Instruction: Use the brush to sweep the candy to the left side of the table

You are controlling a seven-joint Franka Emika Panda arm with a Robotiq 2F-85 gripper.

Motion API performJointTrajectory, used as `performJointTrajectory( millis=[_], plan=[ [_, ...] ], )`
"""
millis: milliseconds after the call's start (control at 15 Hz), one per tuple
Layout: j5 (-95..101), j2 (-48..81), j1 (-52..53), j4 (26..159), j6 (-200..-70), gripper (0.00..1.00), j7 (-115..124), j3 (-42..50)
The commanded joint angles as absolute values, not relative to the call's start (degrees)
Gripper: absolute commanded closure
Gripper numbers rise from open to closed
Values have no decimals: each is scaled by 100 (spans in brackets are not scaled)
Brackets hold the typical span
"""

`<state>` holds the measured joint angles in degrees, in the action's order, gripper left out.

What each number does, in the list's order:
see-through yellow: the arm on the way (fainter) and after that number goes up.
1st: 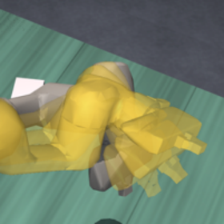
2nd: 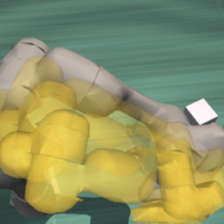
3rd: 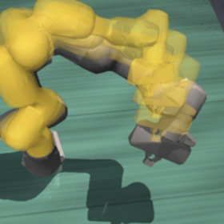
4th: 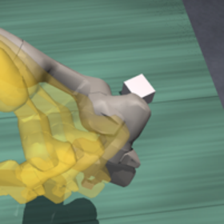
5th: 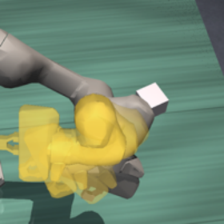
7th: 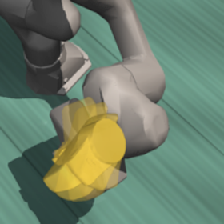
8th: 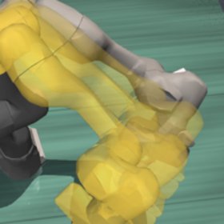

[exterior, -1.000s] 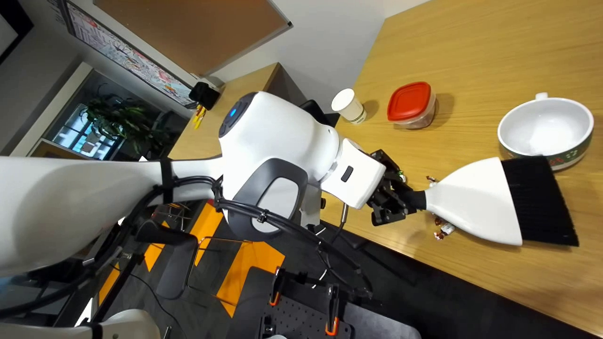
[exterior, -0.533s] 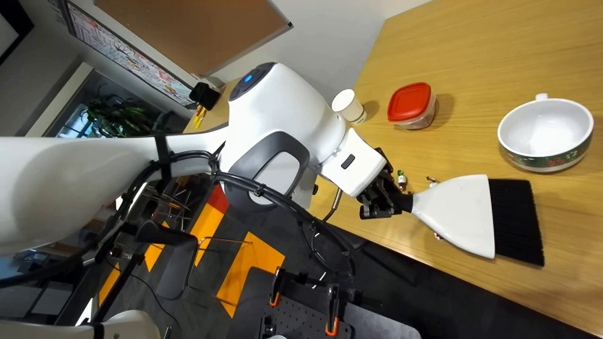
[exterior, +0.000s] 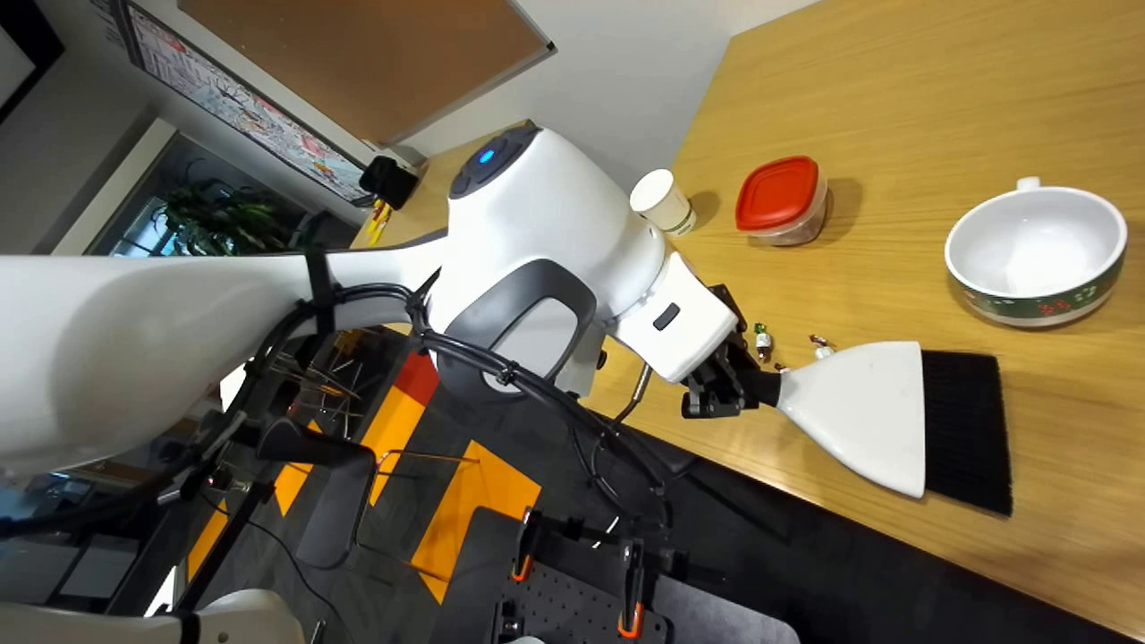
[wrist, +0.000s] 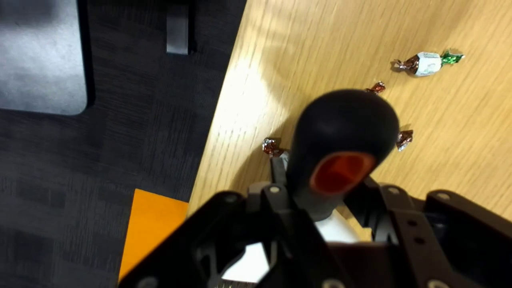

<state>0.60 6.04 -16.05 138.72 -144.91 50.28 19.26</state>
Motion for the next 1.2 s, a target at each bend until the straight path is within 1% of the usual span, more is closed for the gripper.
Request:
performJointTrajectory(
  millis=[0, 733, 1133],
  plan=[
    [-631, 559, -1593, 13949, -14676, 87, 5117, 1861],
    [-2382, 1021, -1453, 13915, -15177, 87, 4836, 1401],
    [-3073, 1297, -1356, 13732, -15104, 87, 4654, 1036]
  ],
)
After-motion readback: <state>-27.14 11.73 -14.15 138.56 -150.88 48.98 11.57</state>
